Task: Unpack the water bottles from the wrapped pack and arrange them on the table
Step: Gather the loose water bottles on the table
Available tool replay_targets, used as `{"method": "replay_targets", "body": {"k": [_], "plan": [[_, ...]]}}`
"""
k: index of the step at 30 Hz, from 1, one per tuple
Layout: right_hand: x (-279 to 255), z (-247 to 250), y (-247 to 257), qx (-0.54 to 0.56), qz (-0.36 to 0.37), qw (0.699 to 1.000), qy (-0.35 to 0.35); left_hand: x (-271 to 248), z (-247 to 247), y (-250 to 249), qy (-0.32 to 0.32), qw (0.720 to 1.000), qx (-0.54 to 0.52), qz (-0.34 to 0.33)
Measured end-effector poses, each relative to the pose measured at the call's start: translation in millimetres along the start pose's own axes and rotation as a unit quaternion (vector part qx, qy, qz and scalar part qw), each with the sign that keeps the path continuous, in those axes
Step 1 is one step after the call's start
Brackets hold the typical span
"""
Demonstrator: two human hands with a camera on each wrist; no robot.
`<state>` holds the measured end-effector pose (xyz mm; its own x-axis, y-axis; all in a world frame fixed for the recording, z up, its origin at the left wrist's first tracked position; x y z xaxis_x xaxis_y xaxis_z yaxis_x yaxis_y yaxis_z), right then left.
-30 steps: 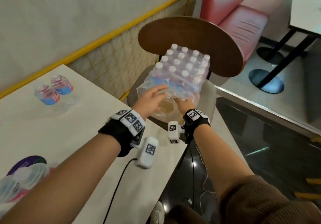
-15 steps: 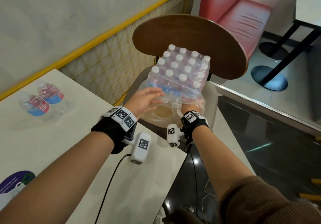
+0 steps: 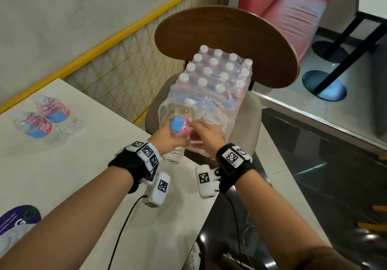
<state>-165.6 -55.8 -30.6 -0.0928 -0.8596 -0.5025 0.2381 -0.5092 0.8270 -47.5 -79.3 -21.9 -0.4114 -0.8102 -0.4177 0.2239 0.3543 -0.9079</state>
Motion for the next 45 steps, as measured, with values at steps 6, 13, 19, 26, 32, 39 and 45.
{"method": "replay_targets", "body": {"k": [6,13,19,26,32,39,45], "plan": [[17.4,59.9,10.4,-0.099,-0.086,0.982,-0.135,-30.1,38.7,21.3,-0.082,0.995,-0.045,0.046],[21.9,62.3,0.1,-0.311,-0.063,0.943,-0.102,-60.8,47.8,33.4,-0.092,0.986,-0.13,0.047],[27.3,58.8,-10.0,-0.201,-0.079,0.968,-0.125,-75.4,78.8,36.0,-0.116,0.992,-0.04,0.038],[-10.0,0.0,-12.8,-0.127,0.114,0.982,-0.074,-100.7,113.3,58.9,-0.076,0.977,0.167,0.104],[-86.1,-117.3,-38.9,-0.315,0.179,0.912,0.194,-134.2,128.0,69.6,-0.05,0.955,0.255,0.146],[-161.1,-220.8,-52.4,-0.37,0.21,0.841,0.335,-176.8,131.2,68.9,0.002,0.952,0.241,0.187],[-191.0,-279.1,-47.8,-0.377,0.236,0.822,0.356,-205.4,140.3,69.9,0.052,0.911,0.351,0.21]]}}
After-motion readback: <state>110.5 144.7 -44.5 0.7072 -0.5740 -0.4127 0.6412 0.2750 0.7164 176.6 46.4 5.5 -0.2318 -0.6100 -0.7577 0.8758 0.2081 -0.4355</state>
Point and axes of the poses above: each hand's wrist, its own x-axis towards the middle knuckle, its own z-axis out of the back of the hand, y = z × x, the point moved 8 cm from there along x, towards the middle knuckle, and after that the axes turned 13 degrees about -x, right-handed, at the moved point
